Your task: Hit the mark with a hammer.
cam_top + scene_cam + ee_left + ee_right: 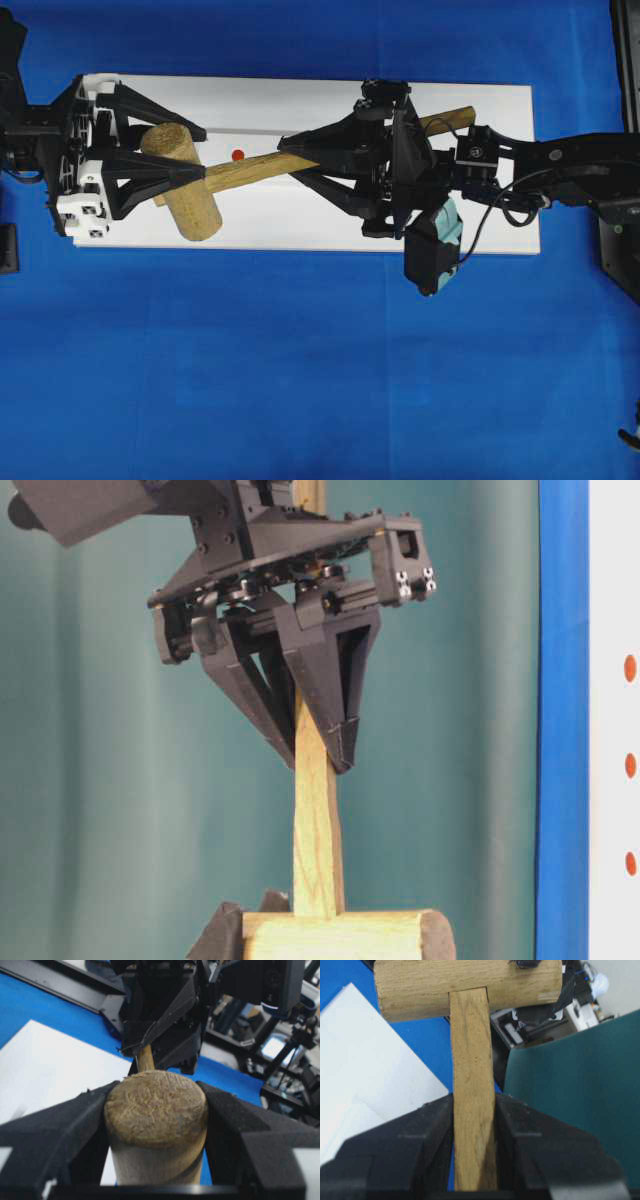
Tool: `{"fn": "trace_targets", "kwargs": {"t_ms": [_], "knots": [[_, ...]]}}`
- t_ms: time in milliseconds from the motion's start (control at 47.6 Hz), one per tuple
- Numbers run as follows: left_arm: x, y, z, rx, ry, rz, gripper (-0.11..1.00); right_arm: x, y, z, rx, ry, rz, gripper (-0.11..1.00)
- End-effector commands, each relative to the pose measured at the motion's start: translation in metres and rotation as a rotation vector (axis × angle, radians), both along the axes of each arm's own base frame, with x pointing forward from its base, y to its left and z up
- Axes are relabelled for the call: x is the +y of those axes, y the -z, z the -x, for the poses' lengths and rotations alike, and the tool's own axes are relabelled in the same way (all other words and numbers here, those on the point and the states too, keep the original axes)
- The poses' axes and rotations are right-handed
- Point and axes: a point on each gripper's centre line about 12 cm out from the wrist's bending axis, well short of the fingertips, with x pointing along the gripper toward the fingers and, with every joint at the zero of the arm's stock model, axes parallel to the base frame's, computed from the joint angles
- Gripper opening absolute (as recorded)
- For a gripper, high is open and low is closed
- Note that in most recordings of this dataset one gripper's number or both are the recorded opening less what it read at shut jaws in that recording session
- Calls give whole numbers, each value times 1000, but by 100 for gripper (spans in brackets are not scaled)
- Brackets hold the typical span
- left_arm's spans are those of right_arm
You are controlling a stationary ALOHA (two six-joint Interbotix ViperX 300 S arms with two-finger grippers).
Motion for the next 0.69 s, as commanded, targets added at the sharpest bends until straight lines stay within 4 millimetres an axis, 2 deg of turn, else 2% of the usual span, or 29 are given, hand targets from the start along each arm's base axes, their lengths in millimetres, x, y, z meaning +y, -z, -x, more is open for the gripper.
{"fn": "trace_targets", "kwargs": {"t_ms": [0, 42, 105, 252, 357, 399, 483, 672], "knots": [[-1, -8, -1, -20, 3, -4, 46, -9, -27, 0, -80, 39, -37, 10], [-1, -7, -1, -15, 3, -5, 46, -11, -26, 0, -77, 47, -46, 12], [0, -7, -1, -9, 2, -9, 46, -11, -25, 0, -68, 49, -56, 24], [2, -3, -1, 27, -5, -22, 46, -8, -21, 0, -30, 40, -82, 67], [6, 1, -1, 77, -13, -66, 46, -4, -17, 1, 22, 34, -139, 92], [6, 3, -1, 99, -12, -95, 46, -2, -16, 2, 46, 30, -173, 96], [7, 6, -1, 142, -5, -173, 46, 1, -16, 4, 87, 29, -261, 93], [7, 8, -1, 192, 22, -348, 46, 6, -17, 11, 140, 33, -433, 94]]}}
